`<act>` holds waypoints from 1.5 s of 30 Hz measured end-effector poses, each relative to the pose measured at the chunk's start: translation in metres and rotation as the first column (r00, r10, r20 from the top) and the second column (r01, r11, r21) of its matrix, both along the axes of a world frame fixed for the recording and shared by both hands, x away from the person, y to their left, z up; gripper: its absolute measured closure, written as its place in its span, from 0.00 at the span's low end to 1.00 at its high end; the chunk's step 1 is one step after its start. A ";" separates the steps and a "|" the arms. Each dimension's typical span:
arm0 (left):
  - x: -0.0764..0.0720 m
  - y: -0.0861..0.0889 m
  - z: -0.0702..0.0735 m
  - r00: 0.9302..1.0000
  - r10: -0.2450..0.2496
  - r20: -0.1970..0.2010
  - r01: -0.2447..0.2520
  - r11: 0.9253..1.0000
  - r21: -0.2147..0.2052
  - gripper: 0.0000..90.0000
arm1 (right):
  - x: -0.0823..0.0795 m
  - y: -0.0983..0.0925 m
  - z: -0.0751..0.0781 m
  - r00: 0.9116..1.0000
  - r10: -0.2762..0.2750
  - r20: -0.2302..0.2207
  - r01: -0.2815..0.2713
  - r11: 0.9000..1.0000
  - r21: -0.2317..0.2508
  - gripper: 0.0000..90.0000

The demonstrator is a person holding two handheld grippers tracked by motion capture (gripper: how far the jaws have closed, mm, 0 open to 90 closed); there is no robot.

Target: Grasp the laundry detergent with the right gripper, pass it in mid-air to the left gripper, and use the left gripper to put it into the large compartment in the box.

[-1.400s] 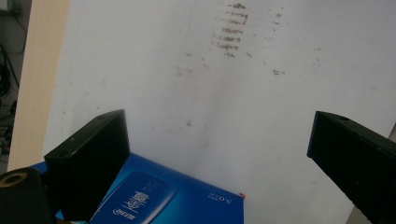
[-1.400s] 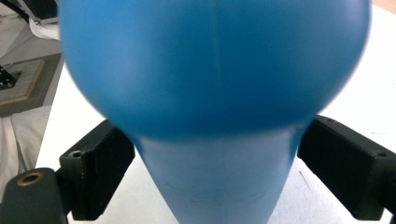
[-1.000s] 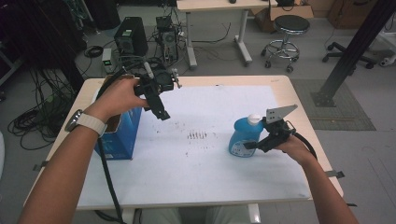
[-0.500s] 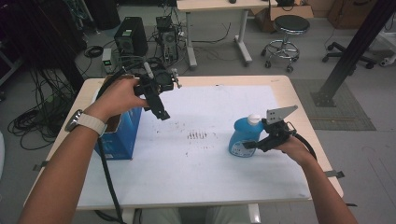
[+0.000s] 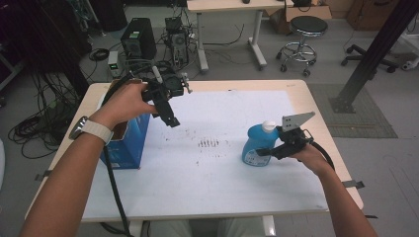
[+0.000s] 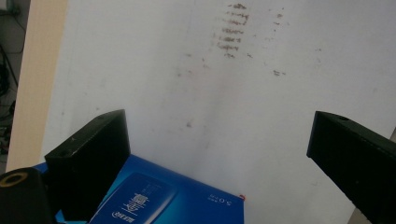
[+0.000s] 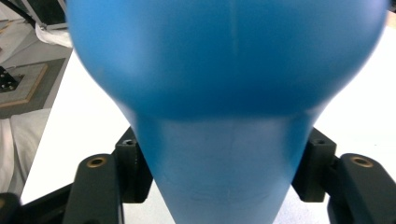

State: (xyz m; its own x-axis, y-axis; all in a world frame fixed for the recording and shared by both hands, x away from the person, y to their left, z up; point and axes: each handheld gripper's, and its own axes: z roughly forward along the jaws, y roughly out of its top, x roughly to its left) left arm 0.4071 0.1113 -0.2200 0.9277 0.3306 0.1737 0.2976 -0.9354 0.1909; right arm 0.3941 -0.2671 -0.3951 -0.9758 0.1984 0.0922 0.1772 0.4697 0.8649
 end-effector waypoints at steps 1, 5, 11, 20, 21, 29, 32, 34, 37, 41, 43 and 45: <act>0.000 0.000 0.000 1.000 0.000 0.000 0.000 1.000 0.000 0.07 | 0.000 0.000 0.000 1.000 0.001 -0.001 -0.001 1.000 -0.001 0.42; 0.000 0.001 0.000 1.000 0.005 0.000 -0.005 1.000 0.000 0.07 | 0.000 0.001 0.000 1.000 0.003 0.001 -0.003 1.000 -0.004 0.45; 0.000 0.001 0.000 1.000 0.004 0.003 -0.004 1.000 0.000 0.07 | 0.000 0.001 0.000 1.000 0.006 0.006 -0.006 1.000 -0.002 0.46; -0.001 0.001 0.002 1.000 0.006 0.007 -0.006 1.000 -0.011 0.07 | 0.000 0.001 0.004 0.999 -0.012 0.040 0.012 1.000 -0.009 0.50; -0.001 0.001 0.003 1.000 0.007 0.006 -0.006 1.000 -0.010 0.07 | 0.000 0.002 0.005 0.999 -0.010 0.042 0.010 1.000 -0.013 0.50; -0.005 -0.003 0.010 1.000 -0.006 0.012 0.006 1.000 -0.024 0.07 | -0.003 0.001 0.022 0.998 -0.006 0.066 0.006 1.000 0.005 0.50; -0.007 -0.006 0.012 1.000 -0.010 0.015 0.010 1.000 -0.020 0.07 | -0.006 0.002 0.032 0.997 0.004 0.071 -0.004 1.000 0.006 0.50; -0.008 -0.010 0.015 1.000 -0.017 0.014 0.017 1.000 -0.023 0.07 | -0.008 0.004 0.038 0.997 0.013 0.072 -0.012 1.000 -0.005 0.50; -0.010 -0.016 0.020 0.999 -0.031 0.017 0.031 0.999 -0.032 0.07 | -0.009 0.007 0.045 0.997 0.018 0.074 -0.016 0.999 -0.028 0.50; -0.013 -0.023 0.024 0.999 -0.046 0.017 0.047 0.998 -0.032 0.07 | -0.012 0.010 0.054 0.998 0.022 0.067 -0.020 0.999 -0.041 0.50; -0.015 -0.027 0.026 0.998 -0.057 0.010 0.057 0.998 -0.036 0.07 | -0.013 0.011 0.058 0.998 0.024 0.064 -0.021 0.999 -0.043 0.50; -0.017 -0.030 0.028 0.998 -0.064 0.006 0.064 0.997 -0.041 0.07 | -0.014 0.013 0.063 0.998 0.027 0.063 -0.024 0.999 -0.047 0.50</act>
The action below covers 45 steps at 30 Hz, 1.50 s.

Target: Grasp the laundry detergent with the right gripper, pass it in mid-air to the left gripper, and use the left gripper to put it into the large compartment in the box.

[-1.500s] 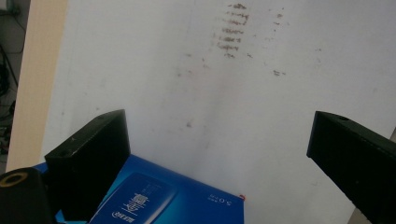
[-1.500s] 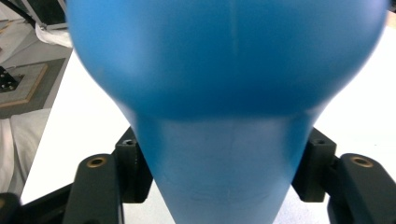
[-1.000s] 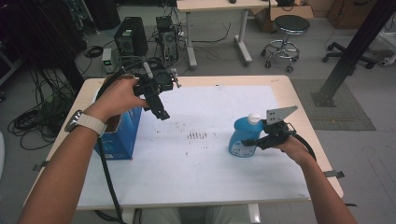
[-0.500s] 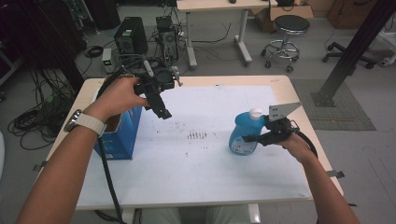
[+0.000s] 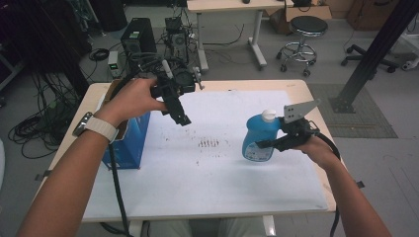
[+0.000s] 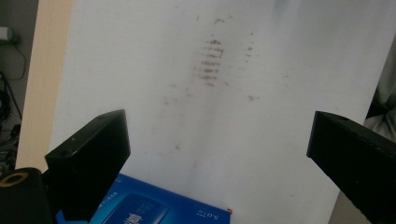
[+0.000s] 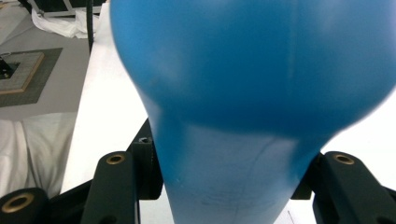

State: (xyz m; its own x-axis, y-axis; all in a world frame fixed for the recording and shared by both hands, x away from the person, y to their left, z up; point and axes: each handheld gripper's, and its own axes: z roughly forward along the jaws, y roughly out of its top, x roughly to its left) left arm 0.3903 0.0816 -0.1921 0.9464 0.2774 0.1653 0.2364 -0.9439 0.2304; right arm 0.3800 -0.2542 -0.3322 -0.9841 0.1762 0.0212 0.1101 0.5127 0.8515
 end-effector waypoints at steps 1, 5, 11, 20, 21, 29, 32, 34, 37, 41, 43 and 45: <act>-0.001 -0.002 0.001 1.000 -0.005 -0.001 0.005 1.000 0.002 0.07 | -0.001 0.001 0.002 1.000 0.001 -0.002 -0.001 1.000 -0.002 0.50; -0.006 -0.007 0.004 1.000 -0.023 -0.002 0.023 1.000 0.010 0.07 | -0.004 0.005 0.010 1.000 0.008 0.000 -0.008 1.000 -0.013 0.50; -0.015 -0.010 0.010 0.999 -0.043 -0.010 0.043 0.999 -0.013 0.07 | -0.009 0.012 0.022 1.000 0.016 0.008 -0.015 1.000 -0.023 0.50; -0.029 -0.014 0.021 0.998 -0.067 -0.008 0.067 0.998 -0.010 0.07 | -0.015 0.023 0.032 1.000 0.029 0.010 -0.028 0.999 -0.021 0.50; -0.031 -0.014 0.022 0.998 -0.068 -0.011 0.068 0.998 -0.013 0.07 | -0.015 0.025 0.033 0.999 0.032 0.012 -0.032 0.999 -0.022 0.50; -0.043 -0.016 0.027 0.996 -0.089 -0.029 0.089 0.996 -0.007 0.07 | -0.018 0.046 0.034 0.998 0.061 0.007 -0.061 0.998 -0.033 0.50; -0.044 -0.016 0.027 0.995 -0.091 -0.033 0.091 0.996 -0.001 0.07 | -0.018 0.056 0.034 0.997 0.076 0.004 -0.076 0.996 -0.036 0.50; -0.046 -0.017 0.026 0.994 -0.096 -0.043 0.096 0.995 -0.006 0.07 | -0.019 0.063 0.033 0.996 0.089 0.002 -0.089 0.995 -0.035 0.50; -0.047 -0.017 0.025 0.994 -0.099 -0.054 0.098 0.995 -0.011 0.07 | -0.019 0.073 0.033 0.994 0.109 0.001 -0.109 0.993 -0.035 0.50; -0.049 -0.016 0.025 0.992 -0.107 -0.065 0.107 0.994 -0.007 0.07 | -0.019 0.083 0.032 0.992 0.125 -0.003 -0.125 0.992 -0.035 0.50; -0.049 -0.016 0.025 0.991 -0.111 -0.072 0.111 0.994 -0.010 0.07 | -0.019 0.087 0.030 0.991 0.133 -0.005 -0.133 0.991 -0.031 0.50; -0.049 -0.016 0.025 0.991 -0.113 -0.076 0.112 0.994 -0.016 0.07 | -0.020 0.090 0.029 0.990 0.139 -0.008 -0.139 0.990 -0.030 0.50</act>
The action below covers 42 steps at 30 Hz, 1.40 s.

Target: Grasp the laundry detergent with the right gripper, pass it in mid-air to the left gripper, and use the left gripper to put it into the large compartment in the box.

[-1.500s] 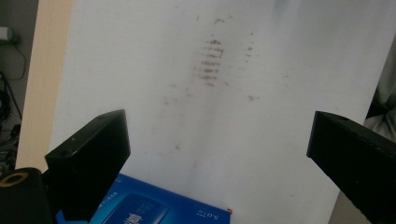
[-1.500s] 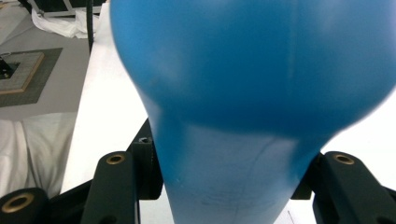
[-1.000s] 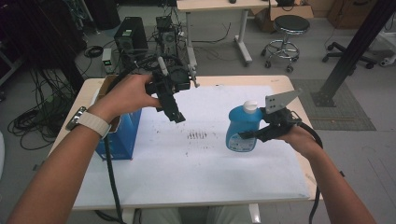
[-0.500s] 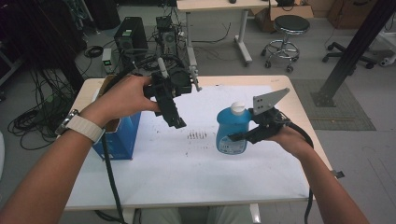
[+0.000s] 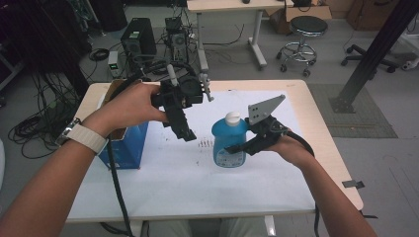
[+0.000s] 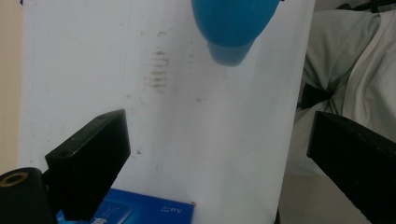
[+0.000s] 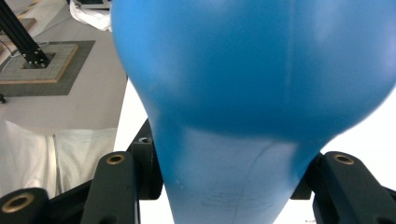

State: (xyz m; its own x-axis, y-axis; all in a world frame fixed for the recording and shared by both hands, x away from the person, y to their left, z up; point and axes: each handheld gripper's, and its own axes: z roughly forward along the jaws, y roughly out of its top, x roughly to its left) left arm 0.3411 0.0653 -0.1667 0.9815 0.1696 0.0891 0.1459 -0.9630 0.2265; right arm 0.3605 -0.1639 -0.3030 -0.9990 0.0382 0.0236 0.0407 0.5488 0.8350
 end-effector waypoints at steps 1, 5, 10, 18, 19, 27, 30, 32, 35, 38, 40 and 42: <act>0.000 0.000 0.000 1.000 -0.002 -0.005 0.002 1.000 0.000 0.07 | 0.000 0.002 -0.001 1.000 0.002 -0.001 -0.002 1.000 0.000 0.50; -0.001 -0.003 0.000 1.000 -0.013 -0.010 0.013 1.000 0.000 0.07 | -0.001 0.008 -0.002 1.000 0.016 -0.002 -0.016 1.000 0.003 0.50; -0.003 -0.007 0.000 0.999 -0.027 -0.020 0.026 1.000 -0.001 0.07 | -0.002 0.014 -0.001 1.000 0.031 0.002 -0.031 1.000 0.004 0.50; -0.004 -0.008 0.001 0.999 -0.038 -0.019 0.038 0.999 -0.012 0.07 | -0.003 0.022 -0.001 0.999 0.054 0.001 -0.054 0.999 0.004 0.50; -0.004 -0.008 0.001 0.999 -0.038 -0.018 0.038 0.999 -0.018 0.07 | -0.003 0.023 -0.002 0.998 0.056 0.000 -0.056 0.998 0.001 0.50; -0.004 -0.013 -0.001 0.998 -0.051 -0.025 0.050 0.999 -0.021 0.07 | -0.004 0.032 -0.002 0.997 0.072 0.002 -0.072 0.997 0.000 0.50; -0.004 -0.015 -0.002 0.998 -0.053 -0.028 0.053 0.998 -0.020 0.07 | -0.005 0.035 -0.001 0.997 0.076 0.004 -0.076 0.997 0.001 0.50; -0.004 -0.017 -0.002 0.998 -0.058 -0.031 0.058 0.998 -0.018 0.07 | -0.005 0.036 -0.001 0.997 0.080 0.005 -0.080 0.997 0.003 0.50; -0.003 -0.019 -0.003 0.998 -0.062 -0.034 0.061 0.998 -0.019 0.07 | -0.005 0.038 0.000 0.997 0.082 0.003 -0.082 0.997 0.003 0.50; -0.003 -0.021 -0.006 0.997 -0.063 -0.041 0.062 0.998 -0.016 0.07 | -0.005 0.039 -0.001 0.996 0.086 0.007 -0.086 0.996 -0.002 0.50; -0.002 -0.022 -0.007 0.997 -0.067 -0.040 0.067 0.998 -0.015 0.07 | -0.006 0.040 -0.001 0.996 0.086 0.006 -0.086 0.996 -0.001 0.50; -0.002 -0.023 -0.008 0.997 -0.065 -0.042 0.064 0.998 -0.020 0.07 | -0.006 0.041 -0.001 0.996 0.089 0.005 -0.089 0.996 -0.002 0.50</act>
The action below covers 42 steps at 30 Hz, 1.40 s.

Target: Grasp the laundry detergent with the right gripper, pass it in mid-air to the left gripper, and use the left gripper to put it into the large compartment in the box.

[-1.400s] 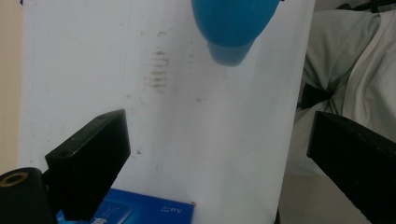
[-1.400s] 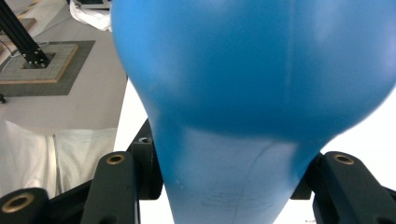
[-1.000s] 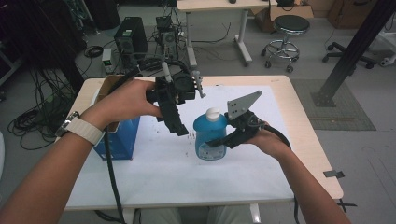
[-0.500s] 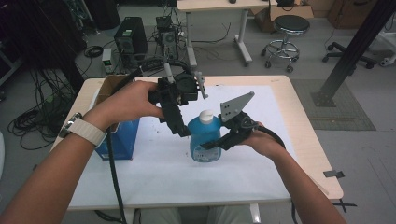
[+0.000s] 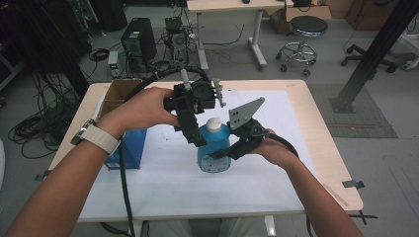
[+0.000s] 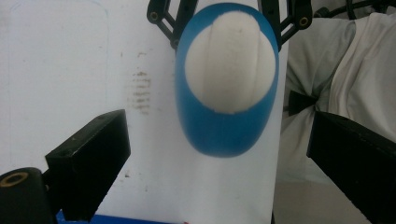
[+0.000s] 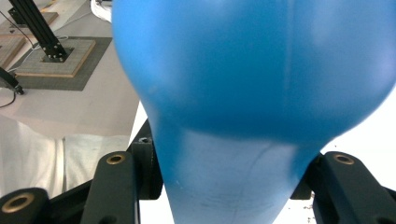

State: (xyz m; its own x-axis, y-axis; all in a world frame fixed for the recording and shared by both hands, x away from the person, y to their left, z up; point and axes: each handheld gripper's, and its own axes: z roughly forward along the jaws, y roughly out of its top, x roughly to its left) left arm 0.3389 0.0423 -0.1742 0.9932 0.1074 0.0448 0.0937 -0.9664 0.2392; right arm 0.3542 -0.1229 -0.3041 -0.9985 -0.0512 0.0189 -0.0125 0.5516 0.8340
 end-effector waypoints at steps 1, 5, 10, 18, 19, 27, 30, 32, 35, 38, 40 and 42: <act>0.000 -0.001 -0.001 1.000 -0.005 0.001 0.005 1.000 -0.003 0.07 | 0.000 0.000 0.000 1.000 0.001 0.001 -0.001 1.000 0.000 0.50; 0.000 -0.004 -0.003 1.000 -0.009 -0.001 0.009 1.000 0.001 0.07 | -0.001 0.001 0.001 1.000 0.003 0.000 -0.003 1.000 0.004 0.50; 0.001 -0.008 -0.006 1.000 -0.021 -0.006 0.021 1.000 0.001 0.07 | 0.000 0.001 0.001 1.000 0.004 0.000 -0.004 1.000 0.004 0.50; 0.001 -0.015 -0.012 0.999 -0.034 -0.016 0.034 0.999 0.012 0.07 | -0.001 0.003 0.000 1.000 0.009 -0.011 -0.009 1.000 0.004 0.50; 0.001 -0.016 -0.013 0.999 -0.034 -0.017 0.034 0.999 0.010 0.08 | -0.001 0.003 0.000 1.000 0.010 -0.011 -0.010 1.000 0.003 0.50; 0.002 -0.018 -0.018 0.999 -0.037 -0.020 0.037 0.999 0.017 0.08 | -0.001 0.002 0.001 1.000 0.012 -0.006 -0.012 1.000 0.007 0.50; 0.002 -0.019 -0.020 0.999 -0.036 -0.018 0.036 0.999 0.010 0.08 | -0.002 0.001 0.002 1.000 0.011 -0.003 -0.011 1.000 0.009 0.50; 0.002 -0.020 -0.021 0.999 -0.038 -0.020 0.038 0.999 0.015 0.08 | -0.002 0.001 0.003 1.000 0.011 -0.003 -0.011 1.000 0.009 0.50; 0.003 -0.021 -0.022 0.999 -0.043 -0.020 0.043 0.999 0.015 0.08 | -0.002 0.002 0.003 1.000 0.013 -0.001 -0.013 1.000 0.011 0.50; 0.002 -0.022 -0.023 0.999 -0.042 -0.024 0.043 0.999 0.019 0.08 | -0.002 0.001 0.003 1.000 0.013 0.001 -0.013 1.000 0.011 0.50; 0.003 -0.023 -0.024 0.999 -0.042 -0.026 0.043 0.999 0.018 0.09 | -0.002 0.001 0.003 1.000 0.015 0.000 -0.015 1.000 0.011 0.50; 0.003 -0.023 -0.025 0.999 -0.043 -0.029 0.044 0.999 0.020 0.10 | -0.002 0.001 0.004 1.000 0.014 0.001 -0.014 1.000 0.012 0.50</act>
State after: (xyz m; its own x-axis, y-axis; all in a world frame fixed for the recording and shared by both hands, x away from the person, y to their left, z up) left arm 0.3417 0.0194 -0.1990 0.9978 0.0634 0.0180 0.0580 -0.9745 0.2166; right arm 0.3518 -0.1221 -0.3006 -0.9977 -0.0652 0.0172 -0.0209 0.5414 0.8405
